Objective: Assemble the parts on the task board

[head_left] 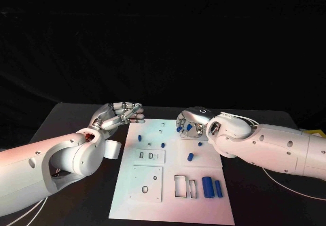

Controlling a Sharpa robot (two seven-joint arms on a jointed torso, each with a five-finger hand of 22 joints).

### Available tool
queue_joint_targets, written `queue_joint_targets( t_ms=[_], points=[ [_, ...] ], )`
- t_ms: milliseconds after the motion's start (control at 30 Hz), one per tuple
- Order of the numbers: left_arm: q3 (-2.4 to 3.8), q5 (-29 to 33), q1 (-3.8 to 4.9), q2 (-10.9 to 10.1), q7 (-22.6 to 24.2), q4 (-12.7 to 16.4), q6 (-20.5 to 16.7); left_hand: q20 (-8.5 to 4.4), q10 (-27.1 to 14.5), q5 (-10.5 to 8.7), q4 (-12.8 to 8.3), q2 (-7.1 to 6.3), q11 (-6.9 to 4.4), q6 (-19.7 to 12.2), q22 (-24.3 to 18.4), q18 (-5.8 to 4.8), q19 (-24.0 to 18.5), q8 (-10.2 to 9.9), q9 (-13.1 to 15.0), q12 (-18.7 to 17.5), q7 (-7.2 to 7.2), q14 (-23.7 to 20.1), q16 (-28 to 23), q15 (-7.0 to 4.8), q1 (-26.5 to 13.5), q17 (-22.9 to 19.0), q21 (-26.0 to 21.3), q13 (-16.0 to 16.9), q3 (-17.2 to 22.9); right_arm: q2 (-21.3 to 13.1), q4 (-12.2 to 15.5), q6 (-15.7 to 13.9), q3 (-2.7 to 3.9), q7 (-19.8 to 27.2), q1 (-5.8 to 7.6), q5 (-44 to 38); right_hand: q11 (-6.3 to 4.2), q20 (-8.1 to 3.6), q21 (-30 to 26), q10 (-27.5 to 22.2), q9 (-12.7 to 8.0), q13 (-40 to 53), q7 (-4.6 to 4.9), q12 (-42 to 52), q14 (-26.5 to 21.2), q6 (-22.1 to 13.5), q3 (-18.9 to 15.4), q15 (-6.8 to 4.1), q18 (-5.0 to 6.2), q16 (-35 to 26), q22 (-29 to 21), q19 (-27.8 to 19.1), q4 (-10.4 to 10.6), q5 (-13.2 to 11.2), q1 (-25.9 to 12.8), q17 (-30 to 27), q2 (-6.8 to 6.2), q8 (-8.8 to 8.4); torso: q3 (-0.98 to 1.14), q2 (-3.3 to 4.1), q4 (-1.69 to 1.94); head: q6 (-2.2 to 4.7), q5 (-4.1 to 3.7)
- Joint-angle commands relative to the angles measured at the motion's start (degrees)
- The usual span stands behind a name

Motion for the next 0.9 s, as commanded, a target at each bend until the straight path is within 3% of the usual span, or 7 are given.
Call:
queue_joint_targets(
  t_ms=[33,300,633,767,900],
  points=[
    [0.05,0.3,0.08,0.1,0.3,0.0,1.1,0.04,0.0,-0.31,0.0,-0.18,0.31,-0.3,0.1,0.61,0.2,-0.4,0.0,-0.3,0.43,-0.2,-0.2,0.01,-0.3,0.1,0.4,0.0,0.2,0.9,-0.6,-3.7,0.08,-1.8,0.17,-1.2,0.01,-0.12,0.3,0.5,0.1,0.0,-0.06,0.1,2.0,0.4,0.3,-0.34,-0.61,0.2,0.0,0.3,0.1,0.2,-0.2,-0.1,-0.05,0.21,0.01,0.11,0.11,0.27,0.0],
    [0.05,0.3,0.08,0.4,0.3,-0.1,1.2,0.04,0.0,-0.31,0.0,-0.18,0.31,-0.3,0.1,0.61,0.2,-0.4,0.0,-0.3,0.43,-0.2,-0.2,0.01,-0.3,0.1,0.4,0.0,0.2,4.7,-3.9,-5.2,0.22,-1.9,0.32,-1.0,0.04,-0.1,0.5,0.4,0.2,0.0,-0.02,0.0,2.0,0.2,0.4,-0.31,-0.68,0.3,0.3,0.5,0.1,0.2,-0.4,0.1,-0.16,0.12,-0.01,0.28,0.18,0.28,-0.04],
    [0.05,0.3,0.15,0.8,0.4,-0.1,1.2,0.04,0.0,-0.3,-0.1,-0.14,0.31,-0.3,0.1,0.61,0.2,-0.4,0.0,-0.4,0.44,-0.2,-0.3,0.01,-0.2,0.1,0.5,0.0,0.3,8.5,-7.6,-4.7,0.25,-1.9,0.15,-0.7,0.08,-0.08,0.5,0.4,0.2,-0.1,0.01,0.0,2.0,0.1,0.4,-0.28,-0.68,0.4,0.4,0.5,0.2,0.2,-0.7,0.1,-0.25,0.04,-0.07,0.51,0.65,0.19,-0.07],
    [0.06,0.3,0.29,0.9,0.4,-0.2,1.2,0.04,0.0,-0.3,-0.1,-0.14,0.31,-0.3,0.1,0.61,0.2,-0.4,0.0,-0.4,0.44,-0.2,-0.3,0.01,-0.2,0.1,0.5,0.0,0.3,9.4,-8.8,-4.5,0.26,-1.8,0.12,-0.7,0.1,-0.06,0.5,0.3,0.3,-0.1,0.02,-0.1,2.0,0.0,0.5,-0.26,-0.69,0.4,0.4,0.5,0.2,0.2,-0.9,0.0,-0.41,-0.01,-0.05,0.44,0.48,0.06,0.29],
    [0.06,0.3,0.43,1.0,0.4,-0.2,1.2,0.04,0.0,-0.3,-0.1,-0.14,0.31,-0.3,0.1,0.61,0.2,-0.4,0.0,-0.4,0.44,-0.2,-0.3,0.01,-0.2,0.1,0.5,0.0,0.3,10.2,-9.8,-4.0,0.25,-1.9,0.09,-0.6,0.12,-0.04,0.5,0.4,0.3,-0.1,0.04,-0.1,2.0,-0.1,0.4,-0.25,-0.68,0.4,0.4,0.5,0.3,0.1,-1.0,0.1,-0.51,-0.05,-0.03,0.46,0.53,-0.03,0.27]
  ],
)
